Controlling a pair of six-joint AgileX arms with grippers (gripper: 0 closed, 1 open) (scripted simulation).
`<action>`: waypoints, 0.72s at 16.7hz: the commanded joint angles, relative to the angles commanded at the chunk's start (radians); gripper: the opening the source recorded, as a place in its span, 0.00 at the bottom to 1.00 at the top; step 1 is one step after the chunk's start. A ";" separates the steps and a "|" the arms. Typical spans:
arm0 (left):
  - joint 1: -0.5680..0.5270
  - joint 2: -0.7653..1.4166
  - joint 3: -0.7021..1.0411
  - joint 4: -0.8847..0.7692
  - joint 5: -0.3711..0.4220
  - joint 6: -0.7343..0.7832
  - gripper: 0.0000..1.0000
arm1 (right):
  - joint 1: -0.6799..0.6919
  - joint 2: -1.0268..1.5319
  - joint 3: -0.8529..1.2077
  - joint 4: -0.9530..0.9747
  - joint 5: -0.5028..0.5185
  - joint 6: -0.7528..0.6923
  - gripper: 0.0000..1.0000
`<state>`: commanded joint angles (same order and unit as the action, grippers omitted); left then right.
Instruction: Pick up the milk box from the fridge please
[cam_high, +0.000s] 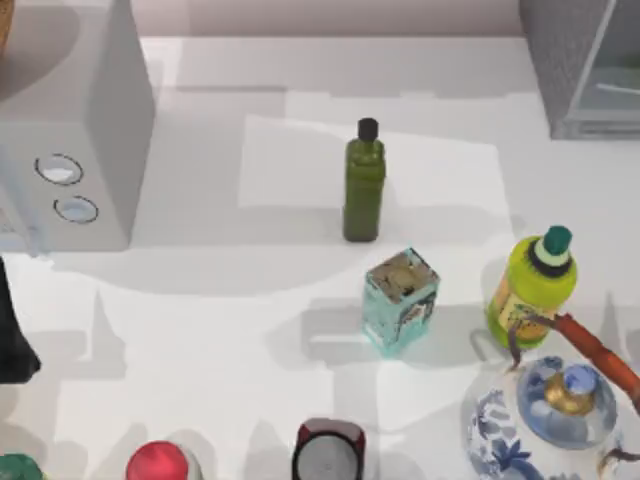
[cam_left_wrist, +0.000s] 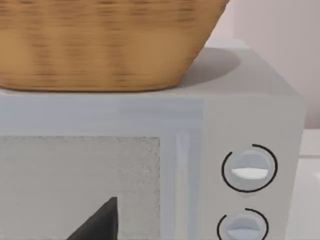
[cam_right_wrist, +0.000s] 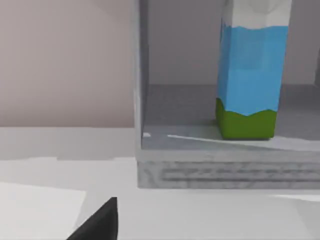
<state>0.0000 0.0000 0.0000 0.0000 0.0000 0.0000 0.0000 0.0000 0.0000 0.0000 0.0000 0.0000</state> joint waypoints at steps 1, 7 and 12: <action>0.000 0.000 0.000 0.000 0.000 0.000 1.00 | 0.000 0.000 0.000 0.000 0.000 0.000 1.00; 0.000 0.000 0.000 0.000 0.000 0.000 1.00 | -0.054 0.156 0.022 0.150 -0.055 -0.002 1.00; 0.000 0.000 0.000 0.000 0.000 0.000 1.00 | -0.172 0.568 0.064 0.530 -0.171 -0.001 1.00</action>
<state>0.0000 0.0000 0.0000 0.0000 0.0000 0.0000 -0.1715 0.5681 0.0644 0.5296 -0.1712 -0.0006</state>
